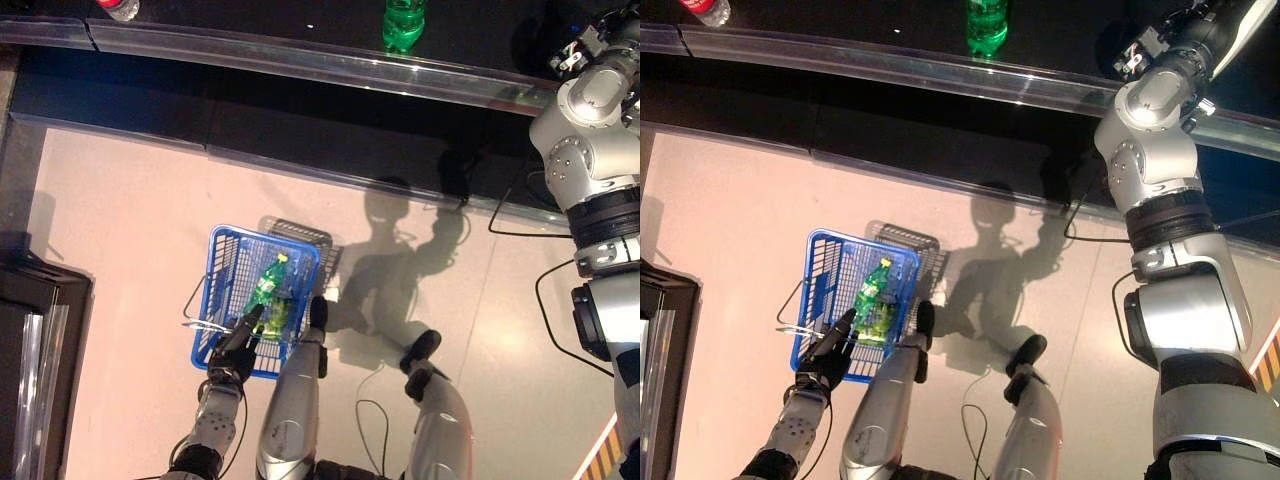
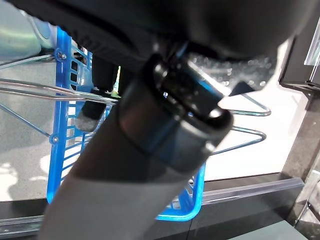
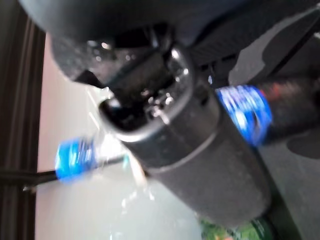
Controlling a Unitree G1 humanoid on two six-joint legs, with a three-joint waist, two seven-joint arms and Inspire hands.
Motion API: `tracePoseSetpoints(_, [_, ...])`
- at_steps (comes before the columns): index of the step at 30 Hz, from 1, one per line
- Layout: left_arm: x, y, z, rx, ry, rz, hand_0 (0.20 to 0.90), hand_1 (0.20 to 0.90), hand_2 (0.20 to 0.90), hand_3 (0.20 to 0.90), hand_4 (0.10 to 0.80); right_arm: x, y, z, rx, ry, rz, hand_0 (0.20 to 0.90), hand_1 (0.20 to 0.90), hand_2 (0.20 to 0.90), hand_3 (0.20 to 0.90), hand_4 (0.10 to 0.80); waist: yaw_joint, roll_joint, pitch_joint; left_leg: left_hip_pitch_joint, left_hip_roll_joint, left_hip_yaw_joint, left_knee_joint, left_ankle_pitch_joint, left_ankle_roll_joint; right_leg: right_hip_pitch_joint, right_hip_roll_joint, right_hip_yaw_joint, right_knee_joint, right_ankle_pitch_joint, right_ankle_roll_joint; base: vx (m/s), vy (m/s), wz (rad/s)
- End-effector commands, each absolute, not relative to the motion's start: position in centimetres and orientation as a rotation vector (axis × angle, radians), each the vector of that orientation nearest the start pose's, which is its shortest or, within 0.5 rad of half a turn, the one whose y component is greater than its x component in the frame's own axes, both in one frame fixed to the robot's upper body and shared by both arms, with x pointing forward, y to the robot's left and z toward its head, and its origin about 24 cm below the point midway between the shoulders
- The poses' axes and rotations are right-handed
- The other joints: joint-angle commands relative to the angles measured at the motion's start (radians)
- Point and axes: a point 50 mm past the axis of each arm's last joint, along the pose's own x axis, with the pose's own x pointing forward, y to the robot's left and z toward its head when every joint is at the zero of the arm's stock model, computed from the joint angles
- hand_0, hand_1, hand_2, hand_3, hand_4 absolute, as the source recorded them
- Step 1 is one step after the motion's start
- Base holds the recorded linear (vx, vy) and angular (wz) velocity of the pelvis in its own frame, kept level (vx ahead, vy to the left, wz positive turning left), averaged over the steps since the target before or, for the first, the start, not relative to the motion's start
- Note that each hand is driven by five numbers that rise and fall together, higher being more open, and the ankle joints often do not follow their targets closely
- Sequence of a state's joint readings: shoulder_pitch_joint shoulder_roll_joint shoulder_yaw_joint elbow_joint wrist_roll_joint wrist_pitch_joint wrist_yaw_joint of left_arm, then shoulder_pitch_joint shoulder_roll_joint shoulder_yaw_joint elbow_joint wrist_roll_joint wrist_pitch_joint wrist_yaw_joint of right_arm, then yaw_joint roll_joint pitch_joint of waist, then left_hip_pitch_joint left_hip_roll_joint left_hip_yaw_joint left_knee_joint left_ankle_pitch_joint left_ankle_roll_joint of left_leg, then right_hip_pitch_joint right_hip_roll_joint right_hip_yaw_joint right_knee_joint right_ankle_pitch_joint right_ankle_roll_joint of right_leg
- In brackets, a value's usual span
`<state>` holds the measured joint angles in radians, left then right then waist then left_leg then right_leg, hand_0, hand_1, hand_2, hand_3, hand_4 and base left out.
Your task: Pick up the drink and place into the basket.
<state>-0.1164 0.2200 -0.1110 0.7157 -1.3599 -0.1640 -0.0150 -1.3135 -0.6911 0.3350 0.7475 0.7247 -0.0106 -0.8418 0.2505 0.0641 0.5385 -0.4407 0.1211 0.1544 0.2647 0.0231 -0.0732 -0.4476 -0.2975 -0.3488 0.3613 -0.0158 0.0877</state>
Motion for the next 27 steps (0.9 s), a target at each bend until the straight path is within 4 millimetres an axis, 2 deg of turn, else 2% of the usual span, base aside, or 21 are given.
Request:
tracePoseSetpoints(1, [18.9, 25.7, -7.0, -0.85, 0.318, 0.442, 0.3, 0.3, 0.3, 0.2, 0.1, 33.8, -23.5, 43.7, 0.19, -0.858, -0.702, 0.3, 0.3, 0.3, 0.2, 0.1, 0.044, 0.017, -0.018, -0.038, -0.011, -0.096, 0.039, -0.029, -0.01, -0.005, -0.032, -0.005, 0.021, -0.014, 0.047, 0.0, 0.0, 0.0])
tracePoseSetpoints(10, [18.9, 25.7, -7.0, -0.849, 0.31, 0.43, 0.3, 0.3, 0.3, 0.2, 0.1, 34.3, -23.8, 43.3, 0.165, -0.83, -0.707, 0.3, 0.3, 0.3, 0.2, 0.1, 0.05, 0.015, -0.018, -0.045, -0.014, -0.1, 0.038, -0.029, -0.007, -0.013, -0.035, -0.007, 0.025, -0.012, 0.05, 0.0, 0.0, 0.0])
tracePoseSetpoints(17, [18.9, 25.8, -6.9, -0.849, 0.294, 0.431, 0.3, 0.3, 0.3, 0.2, 0.1, 34.1, -23.7, 43.3, 0.15, -0.873, -0.686, 0.3, 0.3, 0.3, 0.2, 0.1, 0.045, 0.017, -0.018, -0.038, -0.018, -0.098, 0.04, -0.035, -0.005, -0.01, -0.033, -0.002, 0.024, -0.014, 0.051, -0.03, -0.002, 0.0])
tracePoseSetpoints(27, [19.2, 26.2, -6.6, -0.869, 0.257, 0.432, 0.3, 0.3, 0.3, 0.2, 0.1, 33.2, -22.3, 42.9, 0.076, -0.97, -0.593, 0.3, 0.3, 0.3, 0.2, 0.1, 0.021, 0.027, -0.018, 0.018, -0.017, -0.069, 0.053, -0.052, -0.002, 0.036, -0.03, -0.001, 0.044, -0.035, 0.044, -0.056, 0.001, -0.01])
